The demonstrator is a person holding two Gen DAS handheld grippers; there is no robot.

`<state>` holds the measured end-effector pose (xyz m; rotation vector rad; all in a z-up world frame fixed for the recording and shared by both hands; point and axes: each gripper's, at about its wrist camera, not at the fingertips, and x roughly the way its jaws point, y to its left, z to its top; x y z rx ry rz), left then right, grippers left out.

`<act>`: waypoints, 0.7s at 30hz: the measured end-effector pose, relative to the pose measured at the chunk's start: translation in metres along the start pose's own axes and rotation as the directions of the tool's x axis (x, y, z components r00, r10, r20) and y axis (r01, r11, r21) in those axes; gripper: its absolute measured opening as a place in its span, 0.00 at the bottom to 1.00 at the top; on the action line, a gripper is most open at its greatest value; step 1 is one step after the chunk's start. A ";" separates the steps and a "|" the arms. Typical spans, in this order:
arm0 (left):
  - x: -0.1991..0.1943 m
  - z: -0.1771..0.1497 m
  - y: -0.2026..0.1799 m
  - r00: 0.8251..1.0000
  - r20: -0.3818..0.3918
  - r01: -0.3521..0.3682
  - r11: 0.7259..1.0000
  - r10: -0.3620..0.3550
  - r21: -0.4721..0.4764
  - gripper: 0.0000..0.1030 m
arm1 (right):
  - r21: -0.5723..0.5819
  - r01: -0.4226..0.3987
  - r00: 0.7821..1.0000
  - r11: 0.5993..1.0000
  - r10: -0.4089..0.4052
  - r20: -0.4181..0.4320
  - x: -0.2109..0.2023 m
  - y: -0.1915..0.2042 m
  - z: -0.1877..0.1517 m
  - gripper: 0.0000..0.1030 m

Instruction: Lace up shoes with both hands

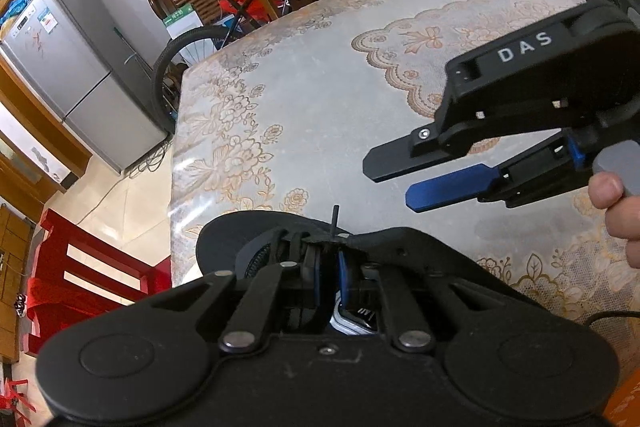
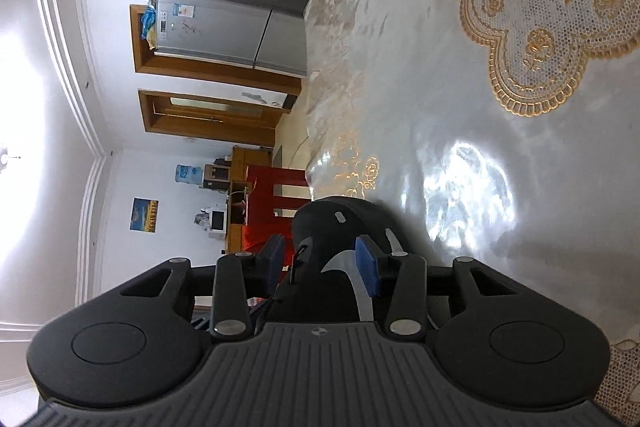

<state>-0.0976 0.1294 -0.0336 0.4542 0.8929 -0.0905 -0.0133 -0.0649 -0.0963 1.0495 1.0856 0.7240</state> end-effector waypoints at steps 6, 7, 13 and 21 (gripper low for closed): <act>0.003 0.000 -0.001 1.000 -0.002 -0.003 1.000 0.003 0.007 0.09 | 0.003 -0.014 1.000 1.000 0.014 -0.004 0.015 0.002 0.000 0.43; 0.003 0.000 -0.002 1.000 -0.003 -0.004 1.000 0.004 0.011 0.09 | 0.007 -0.016 1.000 1.000 0.016 -0.008 0.017 0.002 0.000 0.43; 0.002 -0.002 -0.001 1.000 0.001 -0.004 1.000 0.004 0.019 0.09 | -0.001 -0.019 0.999 1.000 0.019 -0.026 0.023 0.005 0.001 0.42; 0.003 -0.002 -0.001 1.000 0.003 0.001 1.000 -0.001 0.024 0.09 | 0.080 -0.027 1.000 0.996 0.028 -0.014 0.022 -0.001 0.006 0.42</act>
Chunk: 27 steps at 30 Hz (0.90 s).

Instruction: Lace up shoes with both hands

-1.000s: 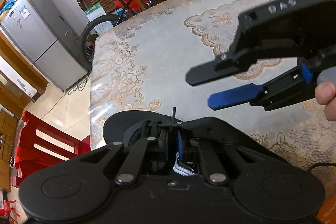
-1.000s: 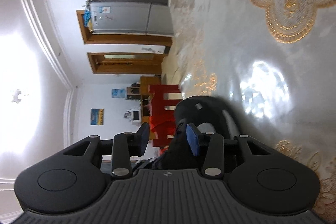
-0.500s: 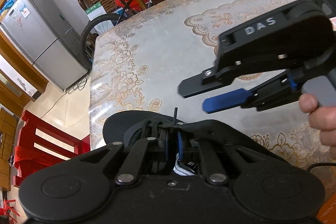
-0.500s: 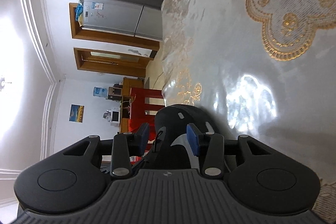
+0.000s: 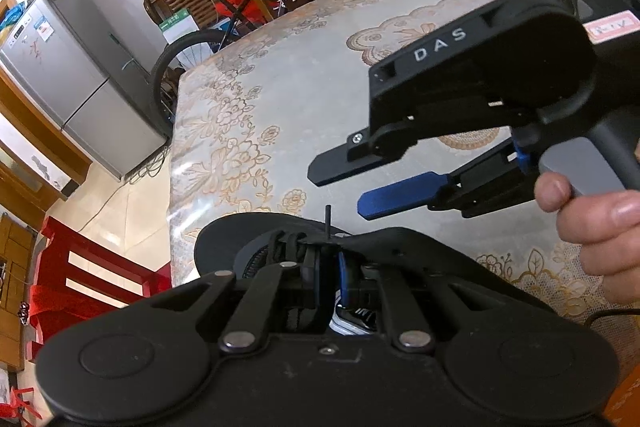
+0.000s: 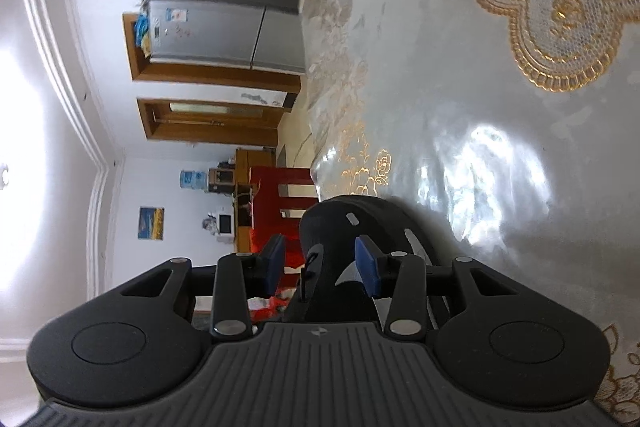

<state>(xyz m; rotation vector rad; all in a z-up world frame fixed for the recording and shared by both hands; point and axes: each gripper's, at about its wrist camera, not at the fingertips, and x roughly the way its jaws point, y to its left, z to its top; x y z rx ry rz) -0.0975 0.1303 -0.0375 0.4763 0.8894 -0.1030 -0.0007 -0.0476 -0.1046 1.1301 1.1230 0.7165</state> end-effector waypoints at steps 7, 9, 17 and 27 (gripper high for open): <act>0.002 0.001 -0.004 1.000 0.001 -0.004 1.000 0.004 -0.004 0.09 | -0.072 0.002 1.000 0.997 -0.004 -0.026 0.000 0.009 -0.007 0.39; 0.003 0.001 -0.004 1.000 0.002 -0.004 1.000 0.004 -0.004 0.09 | -0.129 0.006 0.999 0.992 -0.010 -0.030 0.000 0.016 -0.011 0.35; -0.004 -0.001 0.000 1.000 -0.001 -0.026 0.999 0.026 -0.023 0.19 | -0.341 0.043 0.999 0.939 -0.045 0.003 0.000 0.041 -0.020 0.04; -0.054 -0.020 0.024 0.996 0.033 -0.083 0.993 0.086 -0.089 0.67 | -0.322 -0.134 0.985 0.937 0.163 0.065 -0.038 0.079 0.004 0.04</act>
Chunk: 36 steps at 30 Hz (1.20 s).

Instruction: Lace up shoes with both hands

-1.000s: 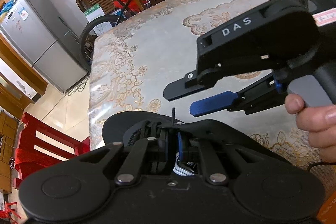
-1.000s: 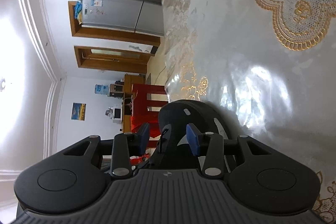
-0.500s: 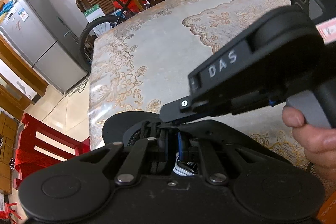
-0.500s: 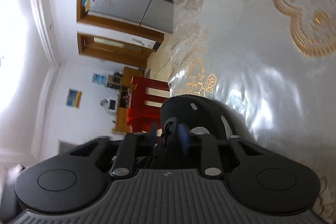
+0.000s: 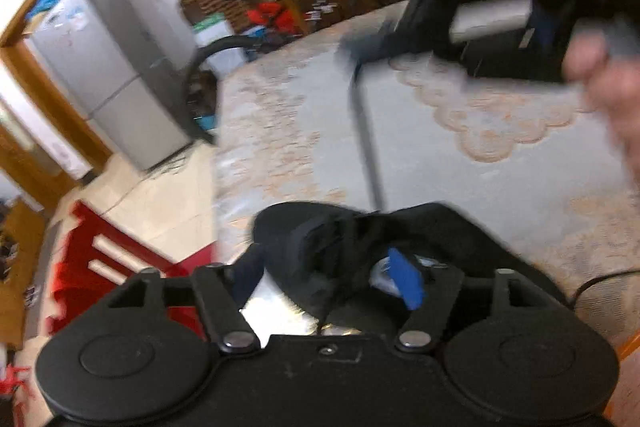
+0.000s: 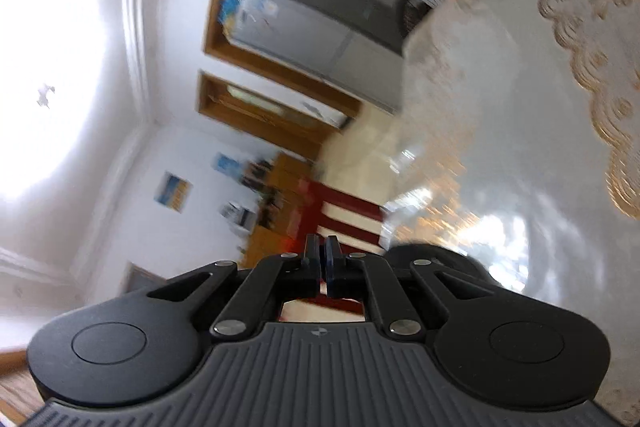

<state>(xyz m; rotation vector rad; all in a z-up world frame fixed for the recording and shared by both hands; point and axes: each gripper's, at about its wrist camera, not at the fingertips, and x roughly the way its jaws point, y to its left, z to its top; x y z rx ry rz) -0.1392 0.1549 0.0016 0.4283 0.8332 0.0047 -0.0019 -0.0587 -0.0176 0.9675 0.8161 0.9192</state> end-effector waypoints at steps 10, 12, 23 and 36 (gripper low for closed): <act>-0.009 -0.024 0.035 0.998 -0.058 -0.038 0.976 0.026 -0.216 0.67 | -0.147 -0.291 0.929 0.945 0.316 0.192 -0.039 0.091 0.075 0.05; -0.013 -0.027 0.039 0.998 -0.056 -0.041 0.968 0.028 -0.246 0.67 | -0.185 -0.331 0.911 0.925 0.364 0.194 -0.042 0.109 0.086 0.05; -0.012 -0.033 0.052 0.999 -0.039 -0.028 0.945 0.016 -0.325 0.67 | -0.400 -0.366 0.821 0.840 0.494 0.286 -0.072 0.172 0.119 0.01; 0.036 -0.062 0.053 0.982 -0.116 0.095 0.916 -0.152 -0.389 0.66 | -0.518 0.429 0.813 0.740 -0.567 -0.135 0.028 -0.016 0.000 0.27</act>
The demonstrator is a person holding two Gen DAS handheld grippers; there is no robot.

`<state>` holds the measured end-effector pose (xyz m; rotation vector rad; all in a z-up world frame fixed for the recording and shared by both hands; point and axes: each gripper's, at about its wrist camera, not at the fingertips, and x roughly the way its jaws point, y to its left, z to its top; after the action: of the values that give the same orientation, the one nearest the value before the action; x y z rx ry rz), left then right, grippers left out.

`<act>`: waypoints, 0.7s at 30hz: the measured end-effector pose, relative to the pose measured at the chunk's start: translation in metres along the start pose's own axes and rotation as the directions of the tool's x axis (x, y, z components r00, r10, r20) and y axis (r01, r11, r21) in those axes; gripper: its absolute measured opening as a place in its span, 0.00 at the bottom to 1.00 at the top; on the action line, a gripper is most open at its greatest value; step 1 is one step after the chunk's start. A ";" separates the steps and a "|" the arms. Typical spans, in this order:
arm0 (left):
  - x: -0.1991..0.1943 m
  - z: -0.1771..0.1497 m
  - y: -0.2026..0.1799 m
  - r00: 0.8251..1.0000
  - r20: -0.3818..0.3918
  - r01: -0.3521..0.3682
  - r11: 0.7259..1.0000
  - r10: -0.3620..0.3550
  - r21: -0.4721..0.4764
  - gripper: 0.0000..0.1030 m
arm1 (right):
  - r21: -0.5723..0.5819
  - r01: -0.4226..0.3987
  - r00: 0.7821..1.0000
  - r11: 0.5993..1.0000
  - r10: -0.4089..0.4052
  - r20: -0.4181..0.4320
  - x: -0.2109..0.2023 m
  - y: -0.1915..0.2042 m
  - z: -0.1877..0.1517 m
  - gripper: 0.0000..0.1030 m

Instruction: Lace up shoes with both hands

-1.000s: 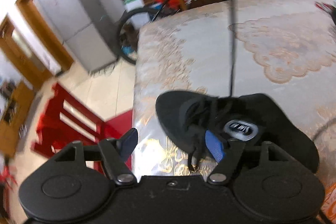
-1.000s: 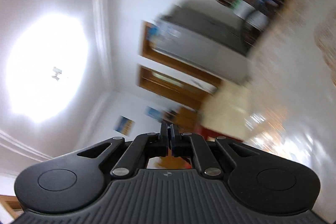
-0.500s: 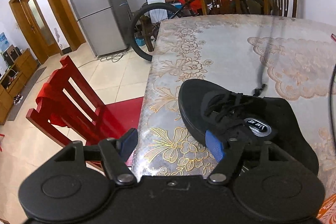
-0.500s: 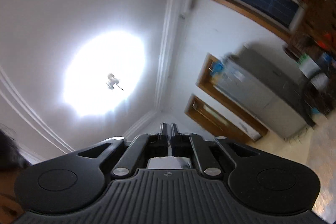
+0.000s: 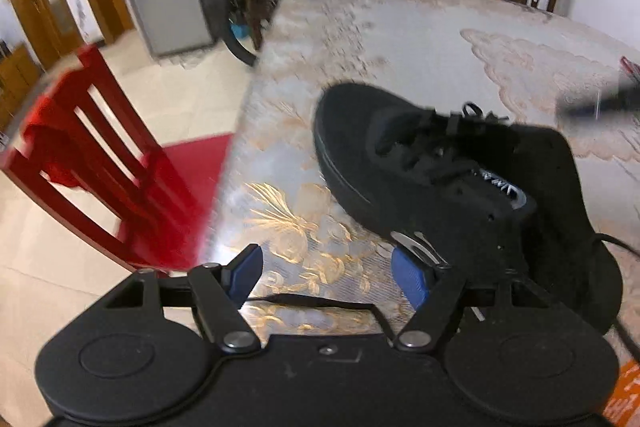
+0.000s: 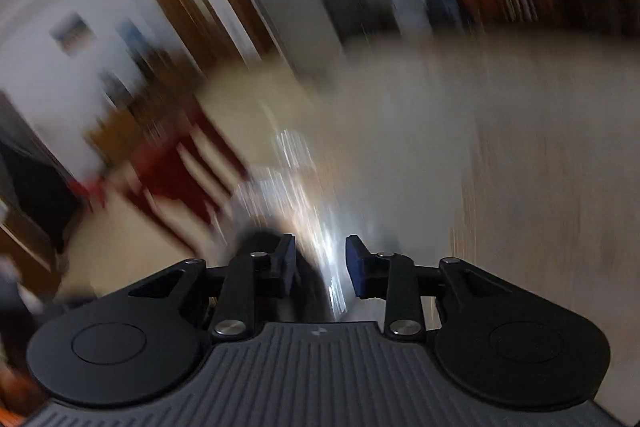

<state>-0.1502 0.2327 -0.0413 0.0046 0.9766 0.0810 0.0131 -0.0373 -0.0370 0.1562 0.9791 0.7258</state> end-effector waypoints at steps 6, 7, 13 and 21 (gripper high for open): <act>0.020 0.008 -0.002 0.998 0.005 0.065 0.998 -0.065 0.001 0.63 | 0.143 -0.029 0.990 0.989 0.048 -0.133 0.032 0.000 -0.066 0.25; 0.022 0.010 -0.001 0.998 0.011 0.066 0.998 -0.066 0.007 0.62 | 0.131 -0.013 0.993 0.991 0.028 -0.116 0.029 0.006 -0.069 0.25; 0.033 0.026 0.006 0.995 0.022 0.096 0.995 -0.097 0.026 0.60 | 0.076 0.004 0.995 0.997 0.004 -0.097 0.019 0.027 -0.075 0.12; 0.051 0.047 0.000 0.988 0.030 0.151 0.985 -0.154 0.080 0.57 | 0.066 0.023 0.996 0.998 -0.018 -0.083 0.004 0.040 -0.078 0.04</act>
<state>-0.0827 0.2383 -0.0573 0.0024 0.9406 -0.0974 -0.0673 -0.0198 -0.0662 0.1758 1.0835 0.6851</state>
